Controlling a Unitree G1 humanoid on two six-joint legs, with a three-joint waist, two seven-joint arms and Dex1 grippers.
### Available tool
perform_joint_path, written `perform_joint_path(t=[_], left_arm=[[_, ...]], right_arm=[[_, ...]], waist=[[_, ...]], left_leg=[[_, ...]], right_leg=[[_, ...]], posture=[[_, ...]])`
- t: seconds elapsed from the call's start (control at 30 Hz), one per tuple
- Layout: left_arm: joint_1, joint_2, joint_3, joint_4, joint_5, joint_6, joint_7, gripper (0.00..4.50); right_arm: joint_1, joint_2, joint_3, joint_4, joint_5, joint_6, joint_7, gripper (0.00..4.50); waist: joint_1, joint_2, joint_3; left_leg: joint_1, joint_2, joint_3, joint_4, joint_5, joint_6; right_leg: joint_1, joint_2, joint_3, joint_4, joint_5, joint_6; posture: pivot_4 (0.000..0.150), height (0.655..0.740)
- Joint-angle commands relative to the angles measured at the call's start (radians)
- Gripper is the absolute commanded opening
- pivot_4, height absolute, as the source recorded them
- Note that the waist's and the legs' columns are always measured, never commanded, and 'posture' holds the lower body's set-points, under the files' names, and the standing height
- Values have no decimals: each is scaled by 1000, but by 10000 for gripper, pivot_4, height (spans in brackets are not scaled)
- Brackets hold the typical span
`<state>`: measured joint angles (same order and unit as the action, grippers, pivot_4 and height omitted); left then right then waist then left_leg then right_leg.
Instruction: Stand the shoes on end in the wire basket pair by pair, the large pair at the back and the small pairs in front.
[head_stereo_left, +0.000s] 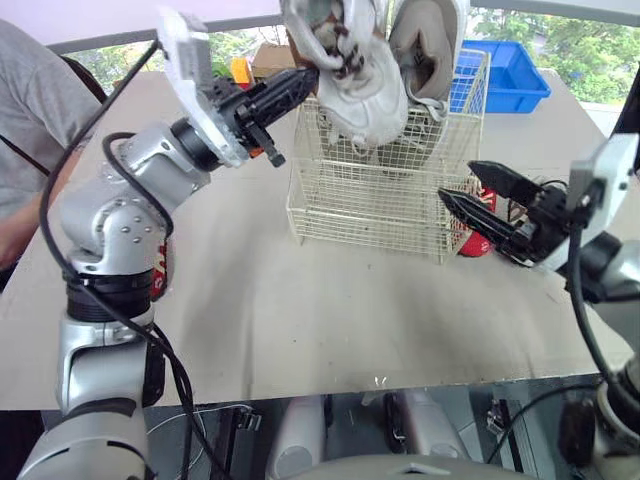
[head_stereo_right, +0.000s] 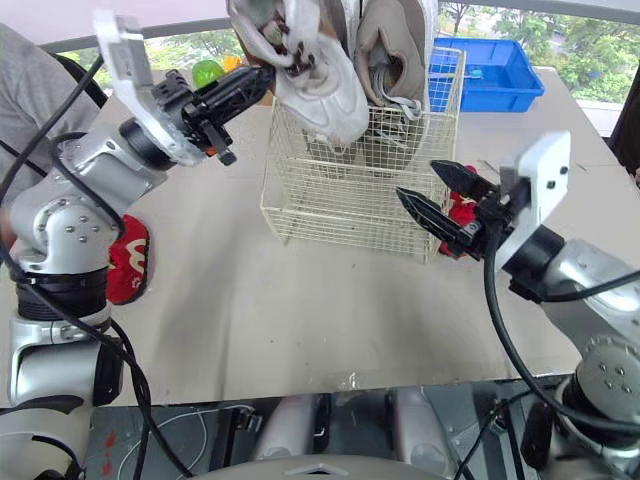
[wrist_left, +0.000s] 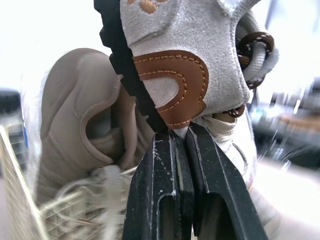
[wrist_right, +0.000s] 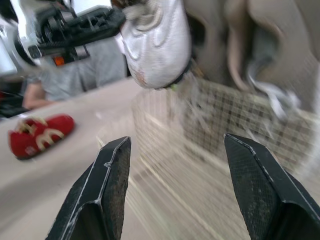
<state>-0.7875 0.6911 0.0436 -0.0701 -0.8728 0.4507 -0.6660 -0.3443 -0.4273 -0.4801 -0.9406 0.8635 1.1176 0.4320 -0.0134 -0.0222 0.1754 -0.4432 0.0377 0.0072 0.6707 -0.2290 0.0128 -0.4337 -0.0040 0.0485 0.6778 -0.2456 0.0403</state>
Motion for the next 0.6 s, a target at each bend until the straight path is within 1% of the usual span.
perform_joint_path(t=[0.03, 0.07, 0.13, 0.2, 0.27, 0.3, 0.43, 0.6], left_arm=[[-61, -12, -26, 95, 234, -262, -138, 0], [-66, -19, -27, 123, 266, -301, -163, 0], [-89, -17, -52, 216, 360, -389, -216, 0], [-105, -9, -79, 306, 446, -466, -268, 0], [-104, -18, -85, 358, 472, -464, -299, 0], [-94, -17, -98, 379, 501, -495, -325, 0], [-55, -17, -110, 421, 545, -478, -381, 0], [-31, -13, -105, 410, 534, -398, -435, 0]], right_arm=[[137, -20, -60, -97, 87, -109, 11, 27260], [164, -23, -62, -100, 103, -127, -1, 27260], [236, -79, -47, -105, 76, -178, 12, 27260], [287, -107, -40, -106, 51, -217, 9, 27260], [319, -120, -25, -100, 28, -253, -5, 27260], [331, -124, -14, -96, 19, -270, -7, 27260], [355, -138, 27, -93, 10, -317, -27, 27260], [372, -183, 72, -76, -25, -350, -36, 27260]], waist=[[1, 0, 0], [1, 0, 0], [-1, 0, 0], [0, 0, 0], [-1, 0, 0], [-1, 0, 0], [-1, 0, 0], [-2, -1, 0]], left_leg=[[0, 0, -1, 0, 0, 0], [0, 0, -2, 0, 0, 0], [1, 0, -1, 0, 0, 0], [1, 0, 0, 0, 0, 0], [4, 0, 2, 0, 0, 0], [6, 0, 3, -1, 0, 0], [6, 1, 4, -1, 0, 0], [8, 1, 5, -1, 0, 0]], right_leg=[[0, 1, -1, 0, 0, 0], [0, 1, -1, 0, 0, 0], [0, 1, -1, 0, 0, 0], [1, 1, 0, 0, 0, 0], [3, 1, 2, 0, 0, 0], [4, 1, 4, 0, 0, 0], [4, 1, 4, 0, 0, 0], [5, 1, 6, 0, 0, 0]], posture=[[1500, 7400], [1500, 7400], [1500, 7400], [1500, 7400], [1500, 7400], [1500, 7400], [1500, 7400], [1500, 7400]])
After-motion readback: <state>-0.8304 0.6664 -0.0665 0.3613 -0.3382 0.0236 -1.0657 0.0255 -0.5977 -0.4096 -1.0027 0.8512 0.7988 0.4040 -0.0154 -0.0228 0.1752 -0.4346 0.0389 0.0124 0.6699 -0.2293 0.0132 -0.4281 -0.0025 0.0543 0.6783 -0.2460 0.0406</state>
